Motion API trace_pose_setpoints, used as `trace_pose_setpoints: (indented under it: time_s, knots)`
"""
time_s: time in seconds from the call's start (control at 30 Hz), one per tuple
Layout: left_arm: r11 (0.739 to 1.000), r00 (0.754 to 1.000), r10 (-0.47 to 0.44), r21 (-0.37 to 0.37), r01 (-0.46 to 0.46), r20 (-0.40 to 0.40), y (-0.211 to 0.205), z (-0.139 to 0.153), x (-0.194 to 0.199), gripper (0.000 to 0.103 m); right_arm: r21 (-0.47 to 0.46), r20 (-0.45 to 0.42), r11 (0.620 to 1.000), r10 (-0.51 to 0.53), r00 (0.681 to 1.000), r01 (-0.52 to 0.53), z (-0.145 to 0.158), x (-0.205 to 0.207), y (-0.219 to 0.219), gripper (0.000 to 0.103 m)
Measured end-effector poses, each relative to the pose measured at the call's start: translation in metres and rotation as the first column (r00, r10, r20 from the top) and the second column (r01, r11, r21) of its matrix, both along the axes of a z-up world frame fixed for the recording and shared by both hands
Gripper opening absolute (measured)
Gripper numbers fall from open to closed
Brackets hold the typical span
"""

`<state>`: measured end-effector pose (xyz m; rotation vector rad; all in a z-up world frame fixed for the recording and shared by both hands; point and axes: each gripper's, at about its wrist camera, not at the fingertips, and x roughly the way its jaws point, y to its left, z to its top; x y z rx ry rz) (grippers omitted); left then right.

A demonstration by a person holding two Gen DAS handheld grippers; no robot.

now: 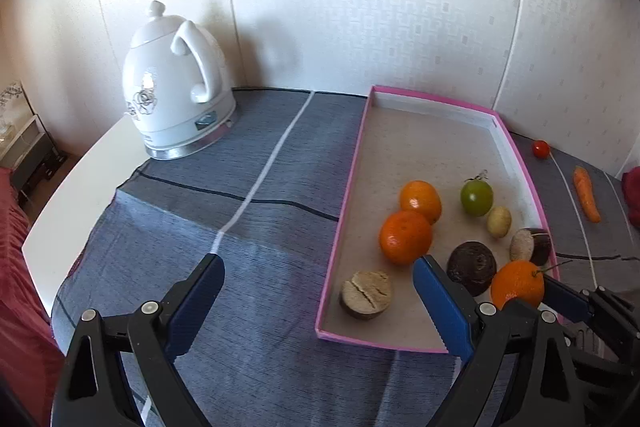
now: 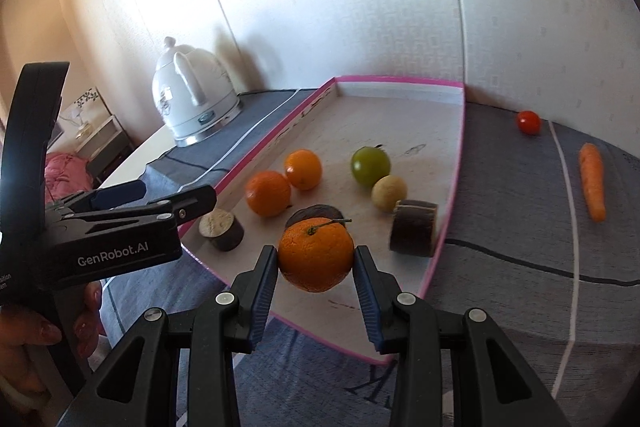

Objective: Organize fruits
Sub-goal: 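Carry the held mandarin over the pink tray with the right gripper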

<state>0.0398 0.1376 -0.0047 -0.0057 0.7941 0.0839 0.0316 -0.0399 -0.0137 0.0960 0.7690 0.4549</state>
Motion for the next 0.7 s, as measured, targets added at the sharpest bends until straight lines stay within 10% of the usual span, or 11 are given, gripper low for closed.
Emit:
trace_pose_setpoints:
  time_s: [0.7]
  knots:
    - [0.996,0.996,0.085,-0.024,-0.085,-0.001,0.033,-0.001,-0.01,0.097,0.064,-0.036,0.993,0.098,0.994,-0.096,-0.011,0.01,0.029,0.039]
